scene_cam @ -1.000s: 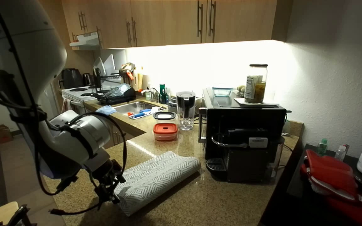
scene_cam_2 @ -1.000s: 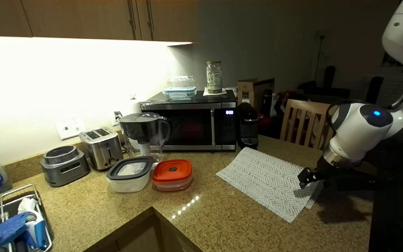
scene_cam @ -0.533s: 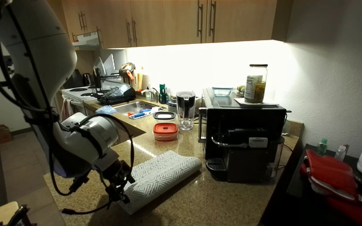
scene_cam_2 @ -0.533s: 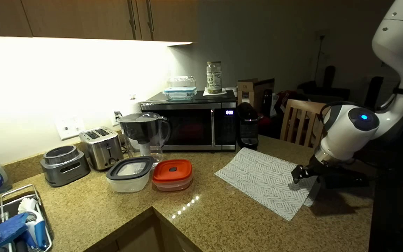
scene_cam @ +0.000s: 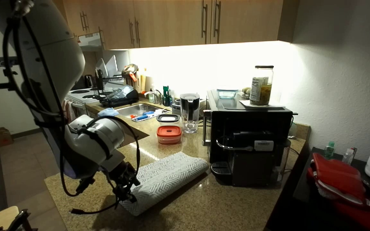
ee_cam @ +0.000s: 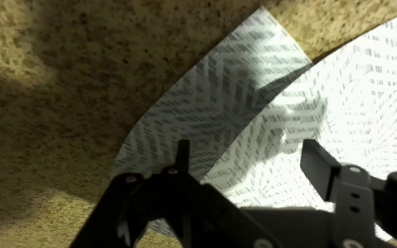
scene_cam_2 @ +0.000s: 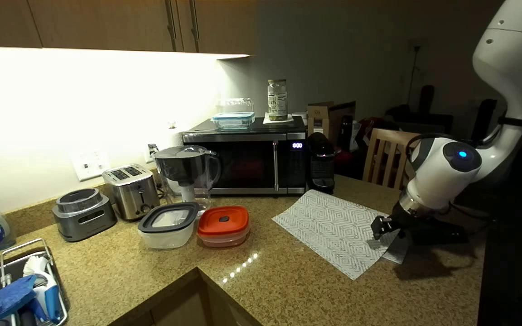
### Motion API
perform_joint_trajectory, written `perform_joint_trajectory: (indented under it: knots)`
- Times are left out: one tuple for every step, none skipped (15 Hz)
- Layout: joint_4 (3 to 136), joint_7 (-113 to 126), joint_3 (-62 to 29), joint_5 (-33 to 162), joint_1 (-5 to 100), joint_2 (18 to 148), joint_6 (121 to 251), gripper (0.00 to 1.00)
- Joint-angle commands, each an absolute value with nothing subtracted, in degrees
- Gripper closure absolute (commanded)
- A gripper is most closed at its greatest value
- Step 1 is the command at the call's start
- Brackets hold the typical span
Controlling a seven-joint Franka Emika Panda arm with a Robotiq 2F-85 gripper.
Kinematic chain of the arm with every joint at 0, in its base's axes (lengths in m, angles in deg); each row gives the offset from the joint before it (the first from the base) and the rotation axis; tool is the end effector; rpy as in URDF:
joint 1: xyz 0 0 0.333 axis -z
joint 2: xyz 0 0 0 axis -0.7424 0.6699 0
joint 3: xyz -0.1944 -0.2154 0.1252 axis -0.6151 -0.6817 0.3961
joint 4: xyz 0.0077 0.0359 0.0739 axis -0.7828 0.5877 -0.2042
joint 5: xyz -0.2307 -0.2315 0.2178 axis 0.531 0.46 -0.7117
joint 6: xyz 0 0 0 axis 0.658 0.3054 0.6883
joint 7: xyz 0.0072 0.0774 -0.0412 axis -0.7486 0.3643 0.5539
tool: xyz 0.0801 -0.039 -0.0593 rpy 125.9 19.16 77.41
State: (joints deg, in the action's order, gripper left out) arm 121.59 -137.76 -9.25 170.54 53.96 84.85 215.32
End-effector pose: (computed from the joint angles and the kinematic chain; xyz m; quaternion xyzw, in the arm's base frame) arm 0.3944 0.0380 0.1406 0.8992 -0.3724 0.2237 0.0524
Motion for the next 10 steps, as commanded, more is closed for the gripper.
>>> perform_joint_trajectory:
  knots:
    - [121.15,-138.27,-5.82,172.70,56.94,85.58,214.79,0.47]
    - [121.15,-138.27,-5.13,172.75,57.48,85.62,214.77,0.53]
    - [121.20,-138.27,-4.40,172.89,58.03,85.60,214.71,0.61]
    - [121.21,-138.27,-3.76,173.01,58.58,85.63,214.62,0.66]
    - [121.19,-138.27,-3.05,173.27,59.18,85.73,214.39,0.73]
    - [121.18,-138.27,-2.36,173.73,59.84,85.84,214.18,0.79]
    - [121.15,-138.26,-1.69,174.27,60.55,86.02,213.86,0.87]
    - [121.14,-138.27,-1.02,174.74,61.27,86.20,213.58,0.92]
    - [121.12,-138.27,-0.33,175.12,62.06,86.41,213.18,0.98]
    - [121.12,-138.27,0.38,175.42,62.80,86.62,212.79,0.99]
